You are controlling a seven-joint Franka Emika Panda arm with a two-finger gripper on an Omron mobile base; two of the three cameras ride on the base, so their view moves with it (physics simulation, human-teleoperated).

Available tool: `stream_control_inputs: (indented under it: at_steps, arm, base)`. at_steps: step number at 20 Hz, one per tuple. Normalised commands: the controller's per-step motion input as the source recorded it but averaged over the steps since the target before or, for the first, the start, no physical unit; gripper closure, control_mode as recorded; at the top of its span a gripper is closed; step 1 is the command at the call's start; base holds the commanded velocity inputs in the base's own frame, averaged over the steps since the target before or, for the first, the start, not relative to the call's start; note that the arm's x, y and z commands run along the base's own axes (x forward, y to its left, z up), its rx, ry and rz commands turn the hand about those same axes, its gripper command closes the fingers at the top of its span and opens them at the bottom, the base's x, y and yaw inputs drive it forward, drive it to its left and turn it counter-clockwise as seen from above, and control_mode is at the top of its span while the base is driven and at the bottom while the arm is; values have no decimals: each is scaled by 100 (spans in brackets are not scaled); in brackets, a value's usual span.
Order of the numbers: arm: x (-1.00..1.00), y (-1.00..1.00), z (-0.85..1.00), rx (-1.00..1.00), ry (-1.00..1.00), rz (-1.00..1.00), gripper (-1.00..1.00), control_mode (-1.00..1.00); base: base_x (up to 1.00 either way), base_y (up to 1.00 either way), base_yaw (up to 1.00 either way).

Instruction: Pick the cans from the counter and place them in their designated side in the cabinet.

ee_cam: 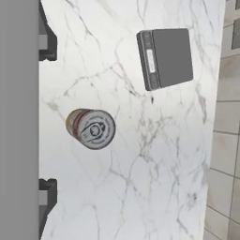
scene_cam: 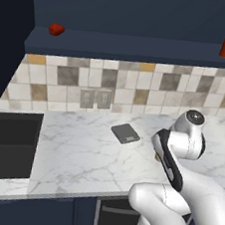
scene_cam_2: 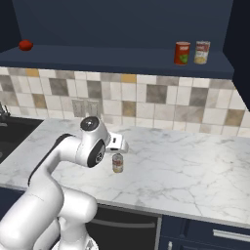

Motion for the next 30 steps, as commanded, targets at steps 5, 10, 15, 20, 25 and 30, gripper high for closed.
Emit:
stream_control_inputs:
  at_steps: [5,10,15,20,25,30]
  arm:
    - [14,-6,-16,0,0,-2,-100,-100]
    - [12,-10,-16,1,0,-2,-100,-100]
    - [12,-2,-20,2,0,-2,-100,-100]
    - [10,0,-22,1,0,-3,-100,-100]
    - [10,0,-19,1,0,-2,-100,-100]
    - [15,-1,-18,0,0,-2,-100,-100]
  base:
    - [0,0,0]
    - [0,0,0]
    - [0,0,0]
    - [0,0,0]
    - [0,0,0]
    - [0,0,0]
